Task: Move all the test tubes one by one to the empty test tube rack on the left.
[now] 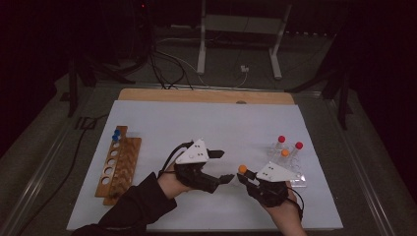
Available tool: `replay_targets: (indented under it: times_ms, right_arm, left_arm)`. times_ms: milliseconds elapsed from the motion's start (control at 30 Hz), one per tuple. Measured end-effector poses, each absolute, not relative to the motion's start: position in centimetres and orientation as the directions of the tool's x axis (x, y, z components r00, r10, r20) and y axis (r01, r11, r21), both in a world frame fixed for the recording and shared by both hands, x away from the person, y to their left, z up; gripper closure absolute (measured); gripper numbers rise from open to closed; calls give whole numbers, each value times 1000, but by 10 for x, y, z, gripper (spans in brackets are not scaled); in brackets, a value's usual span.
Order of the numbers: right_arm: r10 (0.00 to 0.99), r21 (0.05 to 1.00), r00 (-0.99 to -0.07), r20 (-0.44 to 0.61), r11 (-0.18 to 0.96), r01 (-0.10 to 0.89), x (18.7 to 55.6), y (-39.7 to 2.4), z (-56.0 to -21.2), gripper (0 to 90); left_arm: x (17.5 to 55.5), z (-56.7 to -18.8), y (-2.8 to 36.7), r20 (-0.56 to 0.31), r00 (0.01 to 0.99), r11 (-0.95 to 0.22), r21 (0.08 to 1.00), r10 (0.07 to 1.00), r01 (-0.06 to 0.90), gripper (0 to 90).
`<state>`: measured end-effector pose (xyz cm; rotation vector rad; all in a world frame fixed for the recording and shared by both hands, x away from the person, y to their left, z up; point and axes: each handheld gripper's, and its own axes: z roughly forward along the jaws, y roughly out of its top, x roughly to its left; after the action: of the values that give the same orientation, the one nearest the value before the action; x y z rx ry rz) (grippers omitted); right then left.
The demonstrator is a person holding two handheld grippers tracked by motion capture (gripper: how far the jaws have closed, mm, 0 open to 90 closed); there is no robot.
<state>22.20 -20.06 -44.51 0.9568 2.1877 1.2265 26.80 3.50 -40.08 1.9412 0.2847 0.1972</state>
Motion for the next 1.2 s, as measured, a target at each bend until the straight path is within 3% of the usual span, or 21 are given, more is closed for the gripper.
replay_targets:
  times_ms: [733, 1000, 1067, 1200]
  right_arm:
    - [751, 863, -659, -46, 362, 352, 222, -201, -446, 751]
    - [752, 869, -658, -40, 351, 348, 222, -202, -445, 747]
    - [751, 875, -659, -34, 340, 343, 222, -202, -445, 729]
    - [760, 883, -649, -32, 326, 337, 222, -206, -443, 568]
  left_arm:
    - [280, -423, -5, 23, 964, -421, 902, 266, 95, 700]
    - [279, -420, -5, 38, 965, -430, 899, 260, 81, 718]
    - [280, -418, -4, 38, 964, -424, 902, 264, 81, 719]
    - [281, -414, 3, 41, 957, -417, 905, 286, 86, 719]
